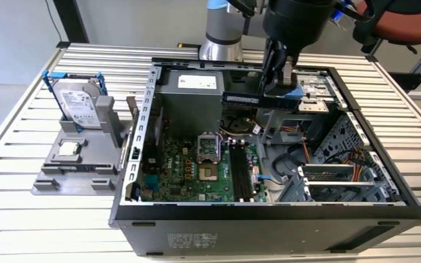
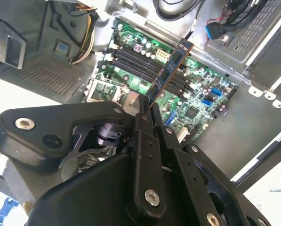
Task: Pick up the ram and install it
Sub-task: 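Insert the ram into the slot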
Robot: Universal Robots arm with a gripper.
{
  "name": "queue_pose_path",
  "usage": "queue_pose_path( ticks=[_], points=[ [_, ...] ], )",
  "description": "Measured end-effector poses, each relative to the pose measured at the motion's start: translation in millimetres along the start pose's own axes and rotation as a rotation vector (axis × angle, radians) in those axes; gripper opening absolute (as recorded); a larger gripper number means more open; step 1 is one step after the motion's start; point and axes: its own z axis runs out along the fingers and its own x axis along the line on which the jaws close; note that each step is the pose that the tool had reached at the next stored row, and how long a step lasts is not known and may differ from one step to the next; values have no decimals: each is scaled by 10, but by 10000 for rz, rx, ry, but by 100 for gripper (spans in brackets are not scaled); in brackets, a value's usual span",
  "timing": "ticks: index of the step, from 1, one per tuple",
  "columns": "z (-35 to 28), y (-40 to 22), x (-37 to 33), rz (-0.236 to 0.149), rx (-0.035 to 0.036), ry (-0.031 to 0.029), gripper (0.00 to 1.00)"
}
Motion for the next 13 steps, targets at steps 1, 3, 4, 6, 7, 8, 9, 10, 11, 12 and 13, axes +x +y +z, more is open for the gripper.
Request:
queue_pose_path(
  ticks=[1,3,4,6,7,8,9,10,11,12,13],
  points=[
    [0,0,0,97,2,-2,0],
    [0,0,0,341,8,-6,0],
    [0,0,0,484,11,-9,0],
    [0,0,1,759,18,-14,0],
    [0,0,1,895,20,-16,0],
    [0,0,0,1050,24,-19,0],
    [0,0,0,1211,28,-22,0],
    [0,0,0,1366,31,-24,0],
    [0,0,1,1540,35,-27,0],
    [0,0,1,1689,39,-31,0],
    [0,0,1,1859,43,-34,0]
  ],
)
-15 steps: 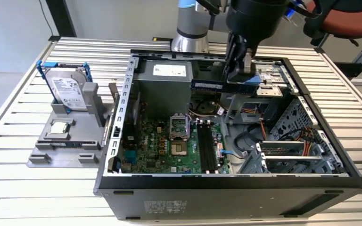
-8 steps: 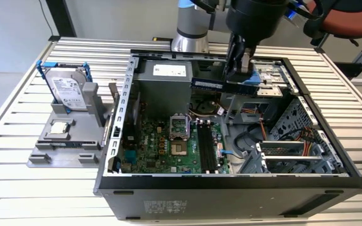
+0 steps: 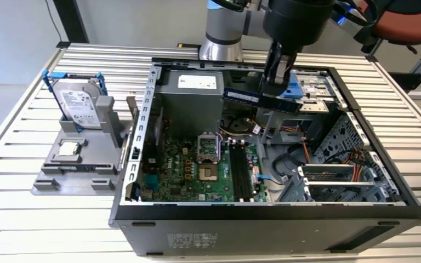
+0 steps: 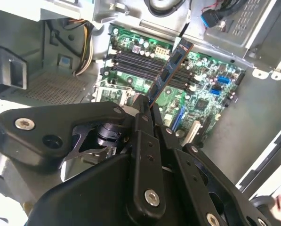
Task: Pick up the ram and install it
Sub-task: 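Insert the ram into the slot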
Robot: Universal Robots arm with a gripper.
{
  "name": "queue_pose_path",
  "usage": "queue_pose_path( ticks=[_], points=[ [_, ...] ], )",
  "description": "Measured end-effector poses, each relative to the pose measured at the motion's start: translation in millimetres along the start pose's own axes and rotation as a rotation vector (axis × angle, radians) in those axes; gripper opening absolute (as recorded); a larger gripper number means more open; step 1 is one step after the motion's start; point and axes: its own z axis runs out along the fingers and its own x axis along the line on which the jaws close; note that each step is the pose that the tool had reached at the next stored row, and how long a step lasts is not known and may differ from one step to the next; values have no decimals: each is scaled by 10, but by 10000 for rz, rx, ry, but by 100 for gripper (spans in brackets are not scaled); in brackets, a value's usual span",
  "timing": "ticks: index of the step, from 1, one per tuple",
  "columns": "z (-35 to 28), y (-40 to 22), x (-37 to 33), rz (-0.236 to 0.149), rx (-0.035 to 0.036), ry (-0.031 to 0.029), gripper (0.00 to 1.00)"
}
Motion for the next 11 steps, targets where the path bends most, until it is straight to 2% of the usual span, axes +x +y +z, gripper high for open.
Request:
queue_pose_path(
  ticks=[11],
  points=[
    [0,0,0,1608,37,-28,0]
  ],
)
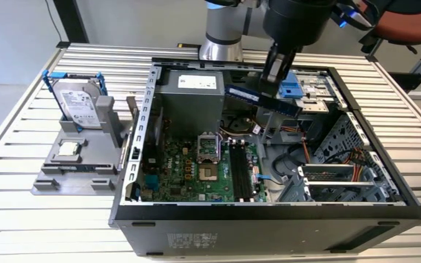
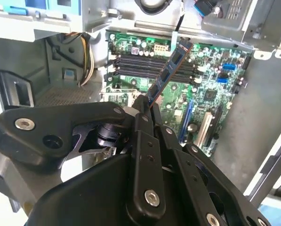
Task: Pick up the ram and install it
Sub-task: 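Insert the ram into the slot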
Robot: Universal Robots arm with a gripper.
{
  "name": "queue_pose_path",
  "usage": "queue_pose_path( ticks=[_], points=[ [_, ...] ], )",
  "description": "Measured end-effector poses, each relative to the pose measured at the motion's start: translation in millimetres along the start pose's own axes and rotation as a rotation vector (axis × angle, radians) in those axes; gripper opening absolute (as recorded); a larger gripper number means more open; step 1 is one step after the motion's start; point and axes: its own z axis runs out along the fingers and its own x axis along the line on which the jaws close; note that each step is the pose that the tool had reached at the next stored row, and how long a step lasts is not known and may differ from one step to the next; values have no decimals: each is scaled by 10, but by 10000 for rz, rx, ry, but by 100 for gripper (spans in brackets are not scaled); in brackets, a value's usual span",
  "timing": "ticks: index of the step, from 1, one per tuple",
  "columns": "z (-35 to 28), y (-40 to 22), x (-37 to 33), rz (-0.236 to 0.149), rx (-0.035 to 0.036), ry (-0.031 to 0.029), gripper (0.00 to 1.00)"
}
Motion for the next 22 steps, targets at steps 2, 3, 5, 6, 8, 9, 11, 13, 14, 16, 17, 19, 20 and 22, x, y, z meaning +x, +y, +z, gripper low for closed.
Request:
queue_pose_path(
  ticks=[2,3,5,6,8,9,11,13,14,16,17,19,20,22],
  points=[
    [0,0,0,267,6,-6,0],
    [1,0,0,407,9,-9,0],
    [1,0,0,674,15,-14,0],
    [0,0,0,814,18,-16,0],
    [0,0,0,1080,25,-21,0],
    [0,0,0,1223,28,-23,0],
    [0,0,0,1504,35,-26,0],
    [0,0,0,1774,41,-31,0],
    [0,0,0,1916,44,-34,0],
    [0,0,0,2197,51,-39,0],
    [0,0,0,2335,54,-42,0],
    [1,0,1,2606,59,-49,0],
    [1,0,1,2738,62,-51,0],
    [1,0,1,3012,68,-56,0]
  ],
)
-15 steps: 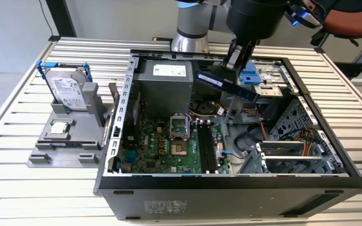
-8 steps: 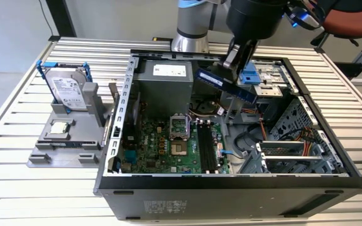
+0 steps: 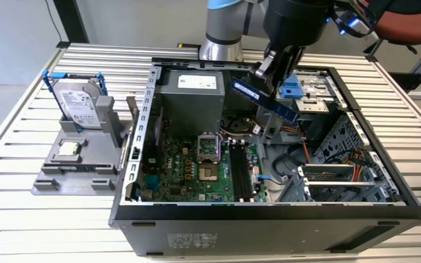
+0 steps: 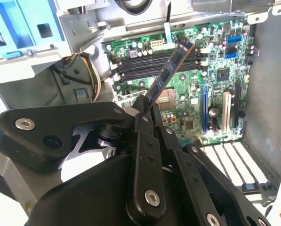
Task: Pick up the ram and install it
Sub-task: 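Insert the ram into the slot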
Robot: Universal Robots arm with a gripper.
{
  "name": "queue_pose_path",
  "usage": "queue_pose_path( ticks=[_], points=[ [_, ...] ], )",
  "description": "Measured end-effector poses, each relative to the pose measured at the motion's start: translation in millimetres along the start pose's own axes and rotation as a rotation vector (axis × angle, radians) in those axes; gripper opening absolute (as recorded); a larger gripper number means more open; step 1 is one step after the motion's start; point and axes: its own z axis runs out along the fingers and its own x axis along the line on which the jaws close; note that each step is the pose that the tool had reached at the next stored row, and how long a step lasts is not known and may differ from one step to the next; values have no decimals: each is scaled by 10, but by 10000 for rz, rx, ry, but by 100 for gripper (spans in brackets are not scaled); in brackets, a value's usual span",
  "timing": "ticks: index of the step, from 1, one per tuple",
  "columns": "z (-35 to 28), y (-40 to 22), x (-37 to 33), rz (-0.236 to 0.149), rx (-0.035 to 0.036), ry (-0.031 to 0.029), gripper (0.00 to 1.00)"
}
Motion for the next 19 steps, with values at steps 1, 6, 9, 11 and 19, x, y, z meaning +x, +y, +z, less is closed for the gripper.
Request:
queue_pose_path(
  ticks=[1,6,9,11,19],
  points=[
    [0,0,0,136,3,-2,0],
    [-1,0,0,829,21,-13,0],
    [-1,-1,0,1231,30,-20,0],
    [0,-1,1,1514,35,-27,0],
    [-1,-2,2,2604,61,-46,0]
  ],
)
